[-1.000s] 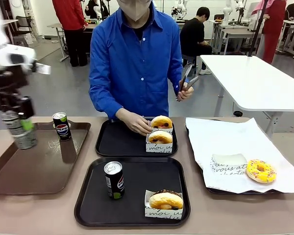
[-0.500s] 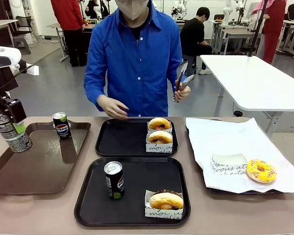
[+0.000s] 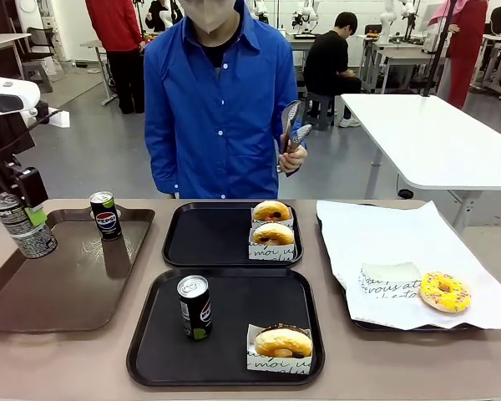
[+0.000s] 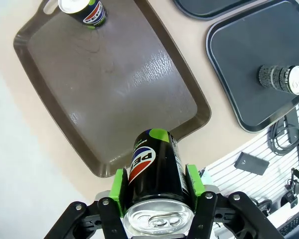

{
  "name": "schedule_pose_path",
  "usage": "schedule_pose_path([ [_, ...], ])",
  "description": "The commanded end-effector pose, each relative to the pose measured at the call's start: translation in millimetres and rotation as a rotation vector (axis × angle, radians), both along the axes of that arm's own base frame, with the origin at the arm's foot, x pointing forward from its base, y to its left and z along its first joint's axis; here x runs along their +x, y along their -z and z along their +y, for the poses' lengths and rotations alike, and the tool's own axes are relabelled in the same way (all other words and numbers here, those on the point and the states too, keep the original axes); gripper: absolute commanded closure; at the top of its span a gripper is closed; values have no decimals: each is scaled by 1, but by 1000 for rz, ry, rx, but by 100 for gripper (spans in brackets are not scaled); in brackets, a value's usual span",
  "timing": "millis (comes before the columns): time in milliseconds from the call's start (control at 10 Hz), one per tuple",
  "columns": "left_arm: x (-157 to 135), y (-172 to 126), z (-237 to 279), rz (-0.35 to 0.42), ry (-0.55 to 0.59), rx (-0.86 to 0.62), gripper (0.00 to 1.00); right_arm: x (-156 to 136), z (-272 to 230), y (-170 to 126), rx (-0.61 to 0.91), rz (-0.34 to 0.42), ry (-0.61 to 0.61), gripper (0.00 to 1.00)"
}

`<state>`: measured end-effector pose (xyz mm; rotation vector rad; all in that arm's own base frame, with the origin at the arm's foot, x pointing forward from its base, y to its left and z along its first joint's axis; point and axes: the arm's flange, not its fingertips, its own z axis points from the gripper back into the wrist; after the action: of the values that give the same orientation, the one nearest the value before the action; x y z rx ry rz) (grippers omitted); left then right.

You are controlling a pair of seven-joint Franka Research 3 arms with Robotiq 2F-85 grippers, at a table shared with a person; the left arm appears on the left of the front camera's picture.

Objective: Set up donuts and drinks on trays.
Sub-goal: Pick up one Pepsi coke from the Handle tray and place it on the Flat Tray without a Pepsi coke.

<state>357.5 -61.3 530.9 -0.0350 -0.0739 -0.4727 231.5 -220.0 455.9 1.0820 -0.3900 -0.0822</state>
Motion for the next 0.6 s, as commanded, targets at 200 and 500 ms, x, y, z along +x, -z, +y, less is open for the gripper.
schedule_pose_path([
  [200, 20, -18, -60, -23, 75, -47, 42, 1, -1, 0, 14, -26, -3, 0],
  [500, 64, -11, -151, -89, 91, -44, 42, 1, -1, 0, 14, -26, -3, 0],
])
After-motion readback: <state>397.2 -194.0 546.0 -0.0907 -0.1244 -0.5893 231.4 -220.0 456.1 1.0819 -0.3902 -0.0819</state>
